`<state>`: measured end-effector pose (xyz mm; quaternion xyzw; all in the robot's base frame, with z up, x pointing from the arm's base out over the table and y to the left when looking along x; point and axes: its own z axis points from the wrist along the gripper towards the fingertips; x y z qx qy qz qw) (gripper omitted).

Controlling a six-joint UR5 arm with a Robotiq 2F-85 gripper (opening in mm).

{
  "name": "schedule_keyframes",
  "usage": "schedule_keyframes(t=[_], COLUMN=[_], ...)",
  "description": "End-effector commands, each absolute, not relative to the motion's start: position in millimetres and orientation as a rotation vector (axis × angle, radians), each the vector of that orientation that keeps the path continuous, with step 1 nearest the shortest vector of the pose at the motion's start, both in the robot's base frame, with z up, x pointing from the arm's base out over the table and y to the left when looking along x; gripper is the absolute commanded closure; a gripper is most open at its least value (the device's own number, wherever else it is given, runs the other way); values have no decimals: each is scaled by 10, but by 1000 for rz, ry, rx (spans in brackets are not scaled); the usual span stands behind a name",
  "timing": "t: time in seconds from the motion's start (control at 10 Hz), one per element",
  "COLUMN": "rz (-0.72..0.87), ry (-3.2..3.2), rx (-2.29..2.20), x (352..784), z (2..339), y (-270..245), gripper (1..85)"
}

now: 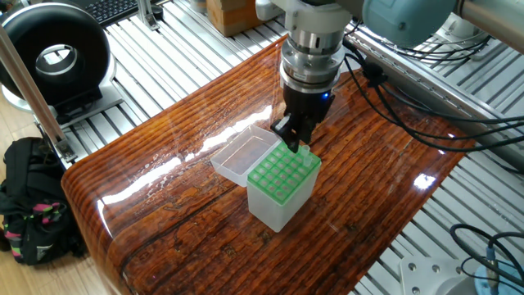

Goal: Transfer all large pipette tips from one holder to another

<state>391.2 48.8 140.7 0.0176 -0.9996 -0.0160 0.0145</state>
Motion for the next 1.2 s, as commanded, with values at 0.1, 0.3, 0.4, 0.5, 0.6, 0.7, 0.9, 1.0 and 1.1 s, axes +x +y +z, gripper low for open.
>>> schedule_keyframes(t=[0.1,0.3,0.4,0.5,0.6,0.7,0.9,1.0,1.1], rz=[-64,-43,-36,-33,-36,-38,-38,-38,-37], ry=[-3102,-3102,-3104,-3104,-3102,-3099,-3098,-3098,-3098], rx=[42,47,47,47,44,39,32,25,16], x=[3881,3875,3879,3879,3876,3868,3865,3868,3872], z=[1402,1399,1401,1401,1401,1404,1413,1427,1441], y=[515,484,474,470,475,482,491,512,538], gripper=[550,557,557,563,573,603,633,650,663])
